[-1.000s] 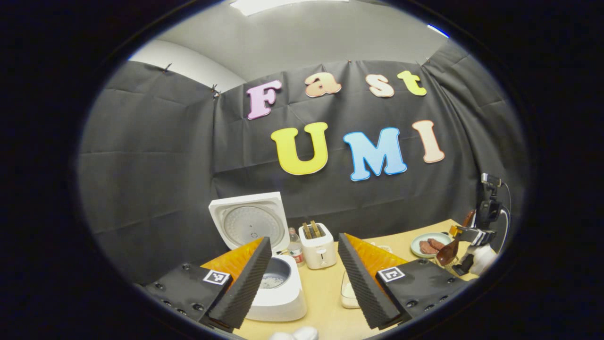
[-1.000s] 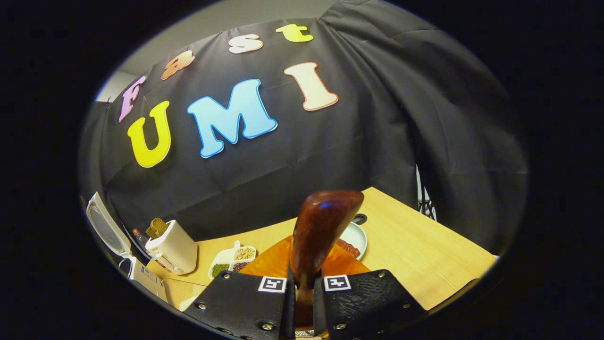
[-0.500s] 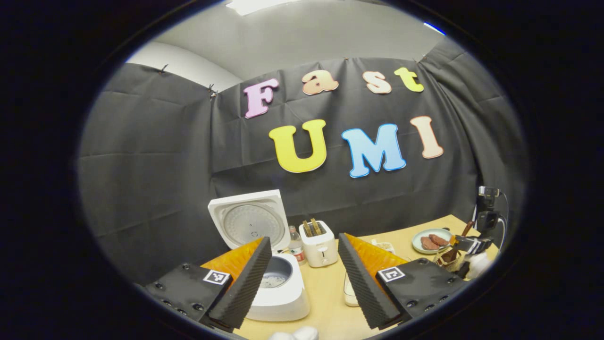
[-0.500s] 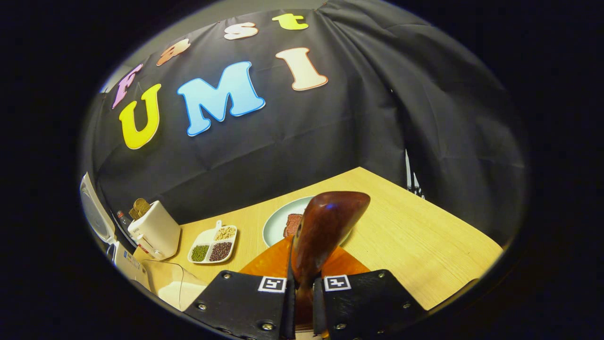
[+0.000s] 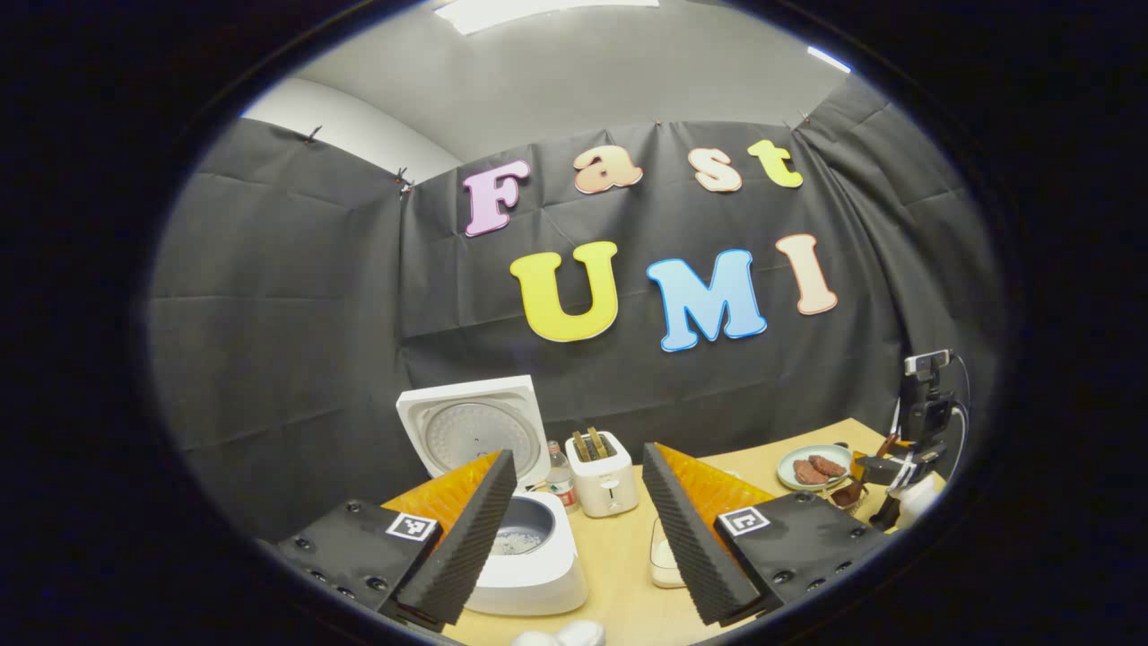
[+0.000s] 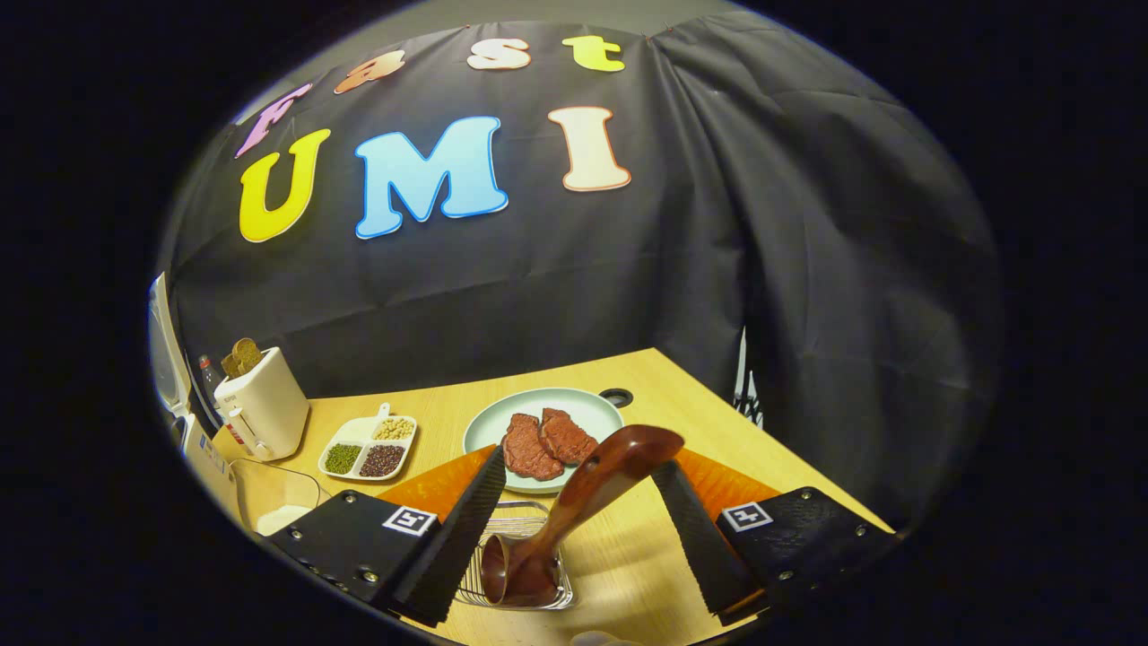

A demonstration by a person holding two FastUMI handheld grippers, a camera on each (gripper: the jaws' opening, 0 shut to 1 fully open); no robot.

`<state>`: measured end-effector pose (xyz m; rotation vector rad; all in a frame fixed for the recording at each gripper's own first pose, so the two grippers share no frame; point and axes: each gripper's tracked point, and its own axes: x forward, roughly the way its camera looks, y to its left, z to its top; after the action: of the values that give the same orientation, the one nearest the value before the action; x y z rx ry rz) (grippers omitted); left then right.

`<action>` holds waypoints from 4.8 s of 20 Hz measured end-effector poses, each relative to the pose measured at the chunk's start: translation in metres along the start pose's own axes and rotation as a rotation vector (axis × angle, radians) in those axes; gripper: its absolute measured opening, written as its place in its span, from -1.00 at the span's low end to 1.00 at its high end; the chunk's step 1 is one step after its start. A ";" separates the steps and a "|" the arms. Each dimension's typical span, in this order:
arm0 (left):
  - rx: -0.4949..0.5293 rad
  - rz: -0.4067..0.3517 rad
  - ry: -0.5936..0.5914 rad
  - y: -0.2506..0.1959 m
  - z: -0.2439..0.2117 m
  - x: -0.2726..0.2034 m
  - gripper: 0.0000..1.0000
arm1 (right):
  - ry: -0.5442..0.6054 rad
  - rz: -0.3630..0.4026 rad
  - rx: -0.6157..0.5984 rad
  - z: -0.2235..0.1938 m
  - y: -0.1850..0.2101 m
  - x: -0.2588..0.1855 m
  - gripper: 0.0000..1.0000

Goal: Close the left gripper, press the button to open the rice cooker; take a wooden spoon from the chopstick holder with the right hand, scoop a spoonful of rice and pour it into the rice cooker, then put the wooden spoon back into the chopstick holder.

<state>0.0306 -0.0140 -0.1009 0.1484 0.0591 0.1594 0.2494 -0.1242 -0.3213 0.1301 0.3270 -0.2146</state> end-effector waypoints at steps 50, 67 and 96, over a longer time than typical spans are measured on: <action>-0.136 0.191 0.447 0.221 -0.037 0.381 1.00 | -0.078 0.343 -0.184 0.120 0.171 -0.302 0.99; -0.207 0.010 0.755 0.171 -0.120 0.249 0.94 | -0.019 0.442 -0.119 0.095 0.180 -0.307 0.99; -0.140 -0.097 1.012 0.137 -0.241 0.152 0.98 | 0.082 0.520 -0.095 0.066 0.190 -0.288 0.99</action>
<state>0.1422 0.1785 -0.3255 -0.0880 1.0598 0.1283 0.0470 0.1038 -0.1463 0.1260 0.3732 0.3209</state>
